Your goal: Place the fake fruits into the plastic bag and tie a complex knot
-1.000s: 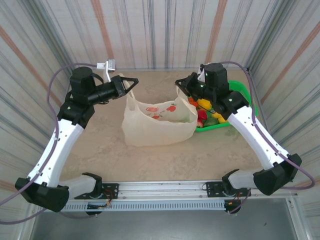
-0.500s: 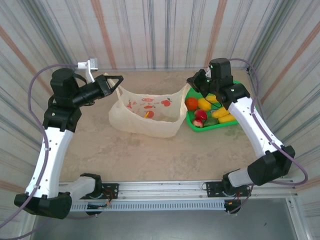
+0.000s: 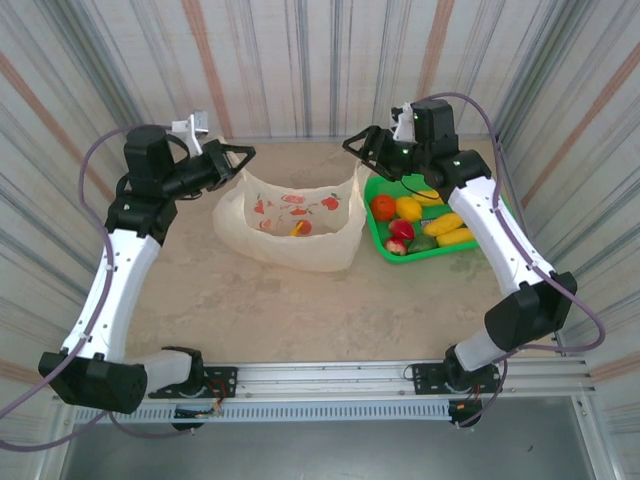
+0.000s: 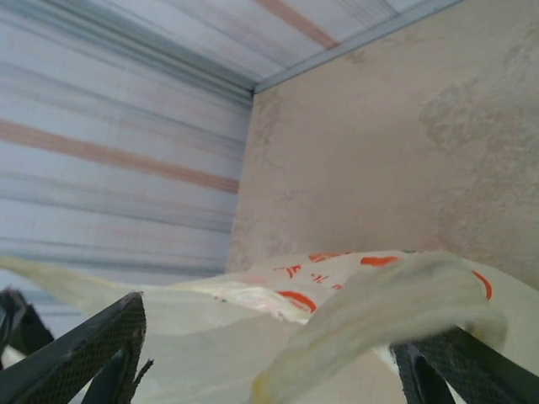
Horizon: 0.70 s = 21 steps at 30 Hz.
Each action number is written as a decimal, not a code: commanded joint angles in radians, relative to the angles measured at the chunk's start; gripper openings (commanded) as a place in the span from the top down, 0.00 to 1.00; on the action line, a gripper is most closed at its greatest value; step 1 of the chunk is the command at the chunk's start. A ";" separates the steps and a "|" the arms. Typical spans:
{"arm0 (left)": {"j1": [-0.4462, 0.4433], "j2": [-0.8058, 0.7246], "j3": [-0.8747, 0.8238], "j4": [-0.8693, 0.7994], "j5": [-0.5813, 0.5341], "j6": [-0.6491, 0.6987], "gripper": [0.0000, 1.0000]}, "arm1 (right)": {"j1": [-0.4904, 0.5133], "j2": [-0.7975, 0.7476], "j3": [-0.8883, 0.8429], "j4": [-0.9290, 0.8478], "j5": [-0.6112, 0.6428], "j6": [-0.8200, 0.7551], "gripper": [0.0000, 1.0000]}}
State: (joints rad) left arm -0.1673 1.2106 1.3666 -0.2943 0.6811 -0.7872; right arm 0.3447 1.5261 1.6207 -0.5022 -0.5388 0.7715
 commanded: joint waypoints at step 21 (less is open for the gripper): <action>0.008 -0.003 0.104 -0.045 -0.103 -0.057 1.00 | -0.246 0.072 -0.188 -0.252 0.449 -0.372 0.20</action>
State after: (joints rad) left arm -0.1642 1.2140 1.4422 -0.3344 0.5816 -0.8433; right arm 0.0868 1.5005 1.4544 -0.6289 -0.3229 0.5438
